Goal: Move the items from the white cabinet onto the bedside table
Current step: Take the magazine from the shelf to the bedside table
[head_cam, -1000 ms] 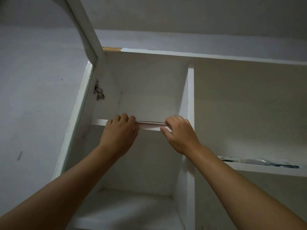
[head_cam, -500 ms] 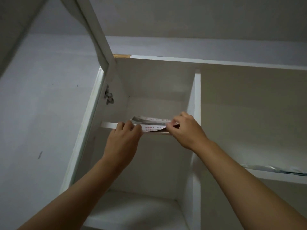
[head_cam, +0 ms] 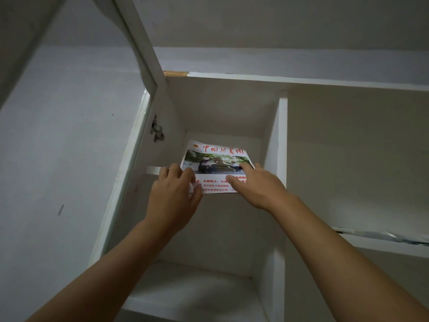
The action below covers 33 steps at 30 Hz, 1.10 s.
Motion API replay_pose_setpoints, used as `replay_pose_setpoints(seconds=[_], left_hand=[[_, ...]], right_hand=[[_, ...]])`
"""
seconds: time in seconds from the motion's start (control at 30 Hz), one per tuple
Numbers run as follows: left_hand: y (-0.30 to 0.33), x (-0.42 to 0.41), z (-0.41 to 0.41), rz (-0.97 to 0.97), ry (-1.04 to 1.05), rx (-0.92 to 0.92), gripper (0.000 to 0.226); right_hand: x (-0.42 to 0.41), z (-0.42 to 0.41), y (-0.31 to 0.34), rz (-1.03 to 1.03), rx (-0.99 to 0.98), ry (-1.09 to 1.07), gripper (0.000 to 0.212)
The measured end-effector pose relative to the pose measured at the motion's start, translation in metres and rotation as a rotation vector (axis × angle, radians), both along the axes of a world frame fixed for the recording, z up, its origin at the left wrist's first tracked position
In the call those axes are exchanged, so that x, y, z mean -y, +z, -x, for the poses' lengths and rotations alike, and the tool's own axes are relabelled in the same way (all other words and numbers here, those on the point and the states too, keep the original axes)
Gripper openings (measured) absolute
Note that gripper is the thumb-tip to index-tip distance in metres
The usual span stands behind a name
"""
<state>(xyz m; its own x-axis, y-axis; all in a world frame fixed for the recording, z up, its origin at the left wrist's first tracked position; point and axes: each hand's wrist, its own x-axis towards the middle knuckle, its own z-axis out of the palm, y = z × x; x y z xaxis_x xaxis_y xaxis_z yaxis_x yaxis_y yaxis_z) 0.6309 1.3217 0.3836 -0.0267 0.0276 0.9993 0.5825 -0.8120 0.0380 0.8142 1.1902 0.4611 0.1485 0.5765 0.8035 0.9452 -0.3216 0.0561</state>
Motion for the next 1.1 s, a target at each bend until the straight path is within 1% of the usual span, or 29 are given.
replay_pose_setpoints(seconds=[0.13,0.2,0.3,0.37,0.5,0.57,0.67,0.77,0.9,1.1], left_hand=[[-0.006,-0.004,-0.003,0.089,-0.069,0.003,0.026],[-0.010,-0.006,-0.005,0.117,-0.127,0.008,0.031],[-0.011,-0.006,-0.007,0.171,-0.312,0.015,0.037],[-0.008,-0.005,-0.009,0.185,-0.424,0.032,0.035],[-0.006,-0.003,-0.012,0.226,-0.552,0.099,0.023],[-0.006,0.000,-0.012,0.246,-0.588,0.143,0.025],[-0.009,0.003,-0.014,0.277,-0.598,0.183,0.034],[-0.013,0.006,-0.016,0.275,-0.565,0.176,0.039],[-0.021,0.015,-0.016,0.239,-0.560,0.212,0.038],[-0.038,0.026,-0.011,0.138,-0.529,0.240,0.039]], right_hand=[[-0.003,0.000,-0.004,-0.008,0.002,-0.015,0.086],[-0.003,0.001,-0.002,-0.016,-0.021,-0.005,0.095],[-0.006,0.003,0.002,-0.052,-0.036,0.023,0.102],[-0.008,0.002,0.002,-0.079,-0.029,0.050,0.102],[-0.008,-0.003,-0.009,-0.170,0.008,0.093,0.101],[-0.006,-0.006,-0.016,-0.198,0.035,0.114,0.101],[-0.001,-0.009,-0.028,-0.216,0.092,0.128,0.101],[0.003,-0.012,-0.037,-0.237,0.147,0.126,0.102],[0.013,-0.014,-0.043,-0.239,0.104,0.210,0.102],[0.036,-0.010,-0.061,-0.302,-0.007,0.452,0.100]])
